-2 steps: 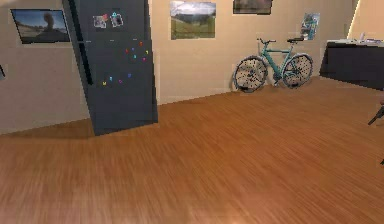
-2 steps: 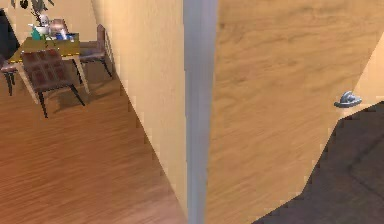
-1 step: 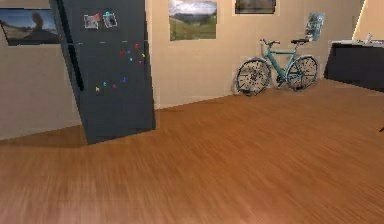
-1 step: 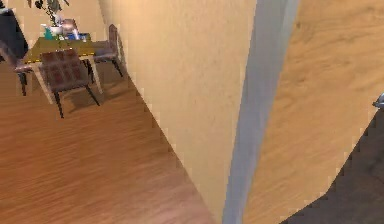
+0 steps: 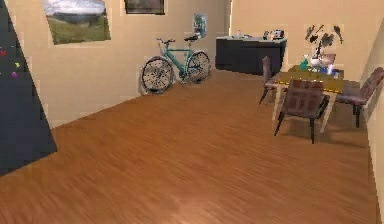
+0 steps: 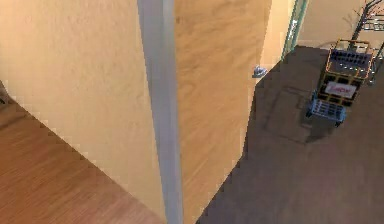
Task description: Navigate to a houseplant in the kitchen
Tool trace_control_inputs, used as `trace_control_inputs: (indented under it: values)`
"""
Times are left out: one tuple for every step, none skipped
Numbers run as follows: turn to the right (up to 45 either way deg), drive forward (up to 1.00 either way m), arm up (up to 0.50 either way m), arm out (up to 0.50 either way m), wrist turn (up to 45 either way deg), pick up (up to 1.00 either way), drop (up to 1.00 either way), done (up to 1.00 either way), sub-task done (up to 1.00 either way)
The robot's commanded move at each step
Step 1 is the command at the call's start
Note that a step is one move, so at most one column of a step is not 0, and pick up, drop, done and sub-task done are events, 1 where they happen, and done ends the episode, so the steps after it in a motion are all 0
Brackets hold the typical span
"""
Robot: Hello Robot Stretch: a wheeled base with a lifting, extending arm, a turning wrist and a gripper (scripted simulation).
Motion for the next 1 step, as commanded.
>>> trace_control_inputs:
  values:
    - [0.0, 0.20, 0.00, 0.00, 0.0, 0.00, 0.00, 0.00, 0.00]
